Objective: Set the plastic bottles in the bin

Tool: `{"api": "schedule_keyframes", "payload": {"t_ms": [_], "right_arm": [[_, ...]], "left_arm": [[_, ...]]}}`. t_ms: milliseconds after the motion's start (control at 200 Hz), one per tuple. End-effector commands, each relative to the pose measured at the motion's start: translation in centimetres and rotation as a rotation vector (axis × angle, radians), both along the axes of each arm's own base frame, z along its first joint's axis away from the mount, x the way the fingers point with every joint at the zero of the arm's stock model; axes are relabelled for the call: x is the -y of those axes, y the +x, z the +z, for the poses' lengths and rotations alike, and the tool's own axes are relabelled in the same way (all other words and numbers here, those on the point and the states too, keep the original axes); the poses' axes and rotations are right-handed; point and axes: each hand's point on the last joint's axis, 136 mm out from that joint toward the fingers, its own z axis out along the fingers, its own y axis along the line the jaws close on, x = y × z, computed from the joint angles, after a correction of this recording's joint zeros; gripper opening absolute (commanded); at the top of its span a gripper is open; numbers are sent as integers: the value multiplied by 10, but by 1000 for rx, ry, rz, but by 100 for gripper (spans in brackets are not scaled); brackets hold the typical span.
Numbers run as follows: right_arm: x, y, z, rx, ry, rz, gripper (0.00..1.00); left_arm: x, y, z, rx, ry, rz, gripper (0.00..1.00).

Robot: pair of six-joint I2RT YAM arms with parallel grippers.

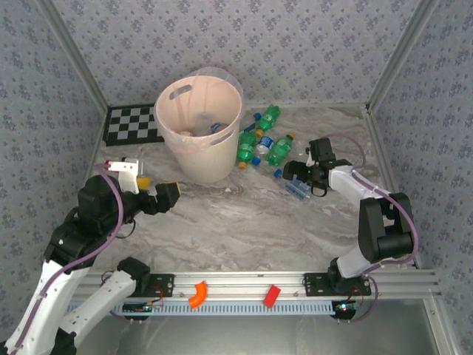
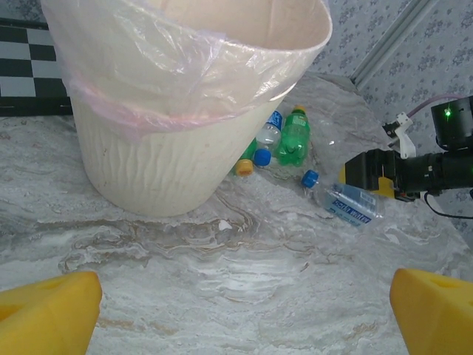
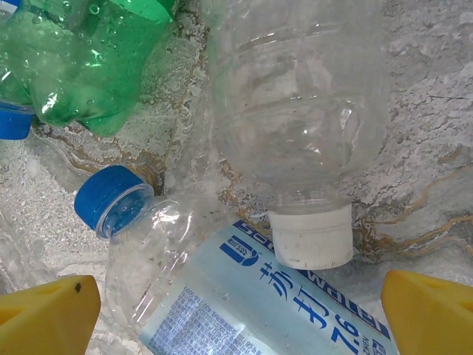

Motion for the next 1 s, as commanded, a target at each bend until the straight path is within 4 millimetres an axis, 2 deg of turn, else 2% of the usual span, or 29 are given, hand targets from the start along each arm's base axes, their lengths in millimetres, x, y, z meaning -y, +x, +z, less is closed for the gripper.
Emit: {"api": "schedule_keyframes", "payload": {"t_ms": [0, 105, 360, 690, 845, 1000], "right_arm": [[-14, -9, 5, -16, -18, 47, 100], [-22, -20, 2, -24, -77, 67, 99], [-25, -32, -13, -78, -186, 51, 100], [-35, -38, -24, -112, -371, 122, 88], [-39, -40, -28, -98, -392, 139, 85], [-41, -44, -30, -82, -387, 159, 84]], "left_arm": [[5, -1, 8, 52, -8, -36, 100], [5, -2, 6, 62, -18, -40, 100], [1, -10, 8, 101, -29, -44, 100], [1, -10, 4, 58, 15, -53, 100], [1, -11, 5, 39, 34, -57, 100], [-3, -8, 14, 51, 36, -34, 100]]}}
